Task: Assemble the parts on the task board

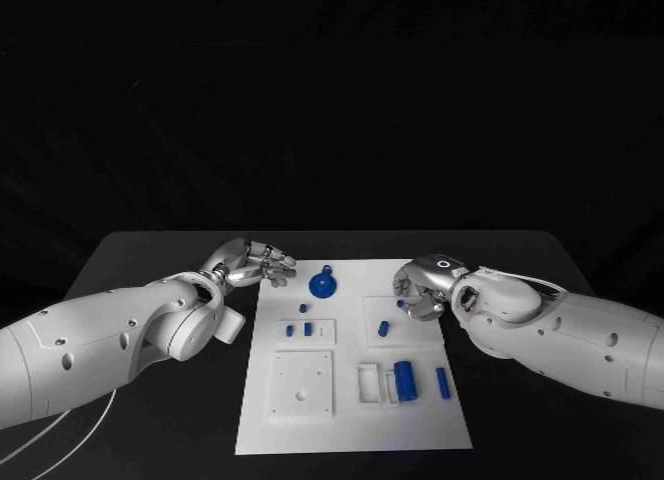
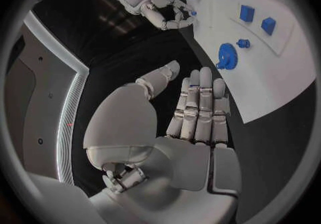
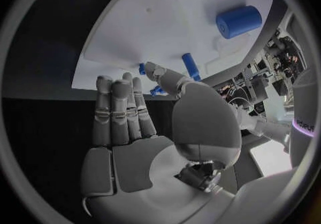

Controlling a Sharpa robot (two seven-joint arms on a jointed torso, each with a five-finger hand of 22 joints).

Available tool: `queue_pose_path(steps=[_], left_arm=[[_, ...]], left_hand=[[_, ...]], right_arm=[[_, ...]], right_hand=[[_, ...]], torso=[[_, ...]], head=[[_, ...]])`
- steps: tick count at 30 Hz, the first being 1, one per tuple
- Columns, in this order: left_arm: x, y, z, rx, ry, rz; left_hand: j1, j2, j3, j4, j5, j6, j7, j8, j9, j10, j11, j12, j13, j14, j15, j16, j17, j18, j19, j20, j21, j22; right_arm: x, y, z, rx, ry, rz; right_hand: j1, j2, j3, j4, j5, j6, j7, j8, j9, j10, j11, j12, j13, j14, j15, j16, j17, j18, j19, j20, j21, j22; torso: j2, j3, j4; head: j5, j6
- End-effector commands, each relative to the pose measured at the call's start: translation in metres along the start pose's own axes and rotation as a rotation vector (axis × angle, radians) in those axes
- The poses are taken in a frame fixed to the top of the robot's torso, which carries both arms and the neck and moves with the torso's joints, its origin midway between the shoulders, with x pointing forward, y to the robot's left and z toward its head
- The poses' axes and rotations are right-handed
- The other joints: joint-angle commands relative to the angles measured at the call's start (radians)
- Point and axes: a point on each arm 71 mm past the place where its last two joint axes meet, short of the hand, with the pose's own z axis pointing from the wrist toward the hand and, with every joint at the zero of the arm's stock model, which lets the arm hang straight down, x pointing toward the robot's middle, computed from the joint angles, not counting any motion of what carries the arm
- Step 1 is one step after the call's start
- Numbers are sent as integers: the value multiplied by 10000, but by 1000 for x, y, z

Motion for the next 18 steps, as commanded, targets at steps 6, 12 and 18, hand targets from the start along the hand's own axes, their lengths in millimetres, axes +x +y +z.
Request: queue_pose_path(steps=[6, 12, 18], left_arm=[[1, -2, 0, 97, 128, -272], [0, -1, 0, 83, 138, -276], [0, -1, 0, 75, 140, -289]], left_hand=[[-41, 121, -46, 0, 56, -72, -26, 60, 3, 106, -1, -17, -18, 16, 40, -83, 21, 8, 8, 96, -67, -1], [-36, 136, -45, 0, 58, -71, -29, 65, 3, 110, -4, -17, -22, 34, 37, -101, 31, 13, 13, 95, -70, 3], [-33, 136, -47, -3, 58, -72, -31, 66, 2, 110, -4, -19, -25, 40, 37, -111, 35, 15, 14, 95, -72, 4]], right_arm=[[7, 5, 1, -96, 120, -201], [8, 6, 1, -108, 162, -195], [8, 7, 2, -139, 179, -147]], right_hand=[[146, 114, 274, 54, -221, 274, -85, 131, 12, 329, -84, 0, -51, 103, -56, 70, -24, 153, 73, -31, 15, 185], [104, 145, 323, 43, -260, 455, -163, 211, 46, 602, -171, 73, -25, 144, -139, 92, -32, 153, 104, -47, 60, 195], [70, 171, 327, 50, -263, 508, -185, 231, 56, 668, -195, 84, -11, 154, -161, 95, -36, 153, 115, -53, 74, 194]], torso=[[2, 8, -5], [-3, 4, -2], [-1, 2, -3]], head=[[43, -58], [33, -95], [35, -108]])
